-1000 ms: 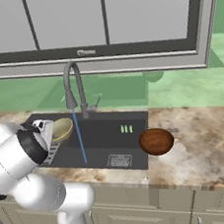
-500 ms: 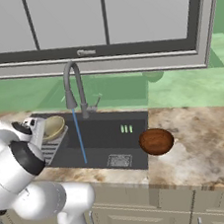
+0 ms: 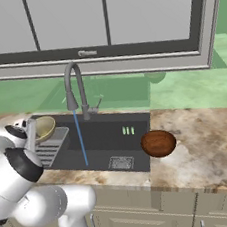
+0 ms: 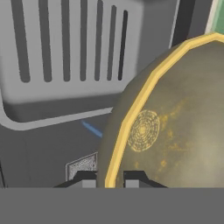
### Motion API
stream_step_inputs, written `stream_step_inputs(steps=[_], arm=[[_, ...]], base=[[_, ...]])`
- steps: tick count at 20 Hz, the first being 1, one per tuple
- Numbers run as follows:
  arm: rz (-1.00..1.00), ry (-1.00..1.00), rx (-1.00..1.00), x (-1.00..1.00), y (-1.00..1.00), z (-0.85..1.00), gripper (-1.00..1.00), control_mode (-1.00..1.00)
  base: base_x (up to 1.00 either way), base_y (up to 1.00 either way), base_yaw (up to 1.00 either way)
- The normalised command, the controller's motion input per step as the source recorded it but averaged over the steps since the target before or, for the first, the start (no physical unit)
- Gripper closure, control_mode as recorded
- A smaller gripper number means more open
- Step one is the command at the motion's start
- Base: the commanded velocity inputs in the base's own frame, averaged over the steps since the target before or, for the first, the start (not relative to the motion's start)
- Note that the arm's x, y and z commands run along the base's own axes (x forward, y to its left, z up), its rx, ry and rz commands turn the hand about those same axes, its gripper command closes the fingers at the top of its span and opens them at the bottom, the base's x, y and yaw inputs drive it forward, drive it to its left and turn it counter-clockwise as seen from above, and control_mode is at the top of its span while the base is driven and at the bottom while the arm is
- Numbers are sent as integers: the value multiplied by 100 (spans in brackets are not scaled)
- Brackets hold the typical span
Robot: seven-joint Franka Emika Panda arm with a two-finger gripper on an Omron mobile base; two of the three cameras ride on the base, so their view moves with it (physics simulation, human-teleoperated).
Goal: Rinse each bowl for a few seconds and place them down in the sink or on the counter.
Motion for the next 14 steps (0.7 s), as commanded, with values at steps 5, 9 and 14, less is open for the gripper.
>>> stream_step_inputs(steps=[5, 9, 14], arm=[[19, 0, -2, -8, 30, 1, 100, -100], [21, 1, 0, -6, 25, 0, 100, -100], [20, 0, -1, -6, 25, 0, 100, -100]], base=[[0, 0, 0], [0, 0, 0], [0, 0, 0]])
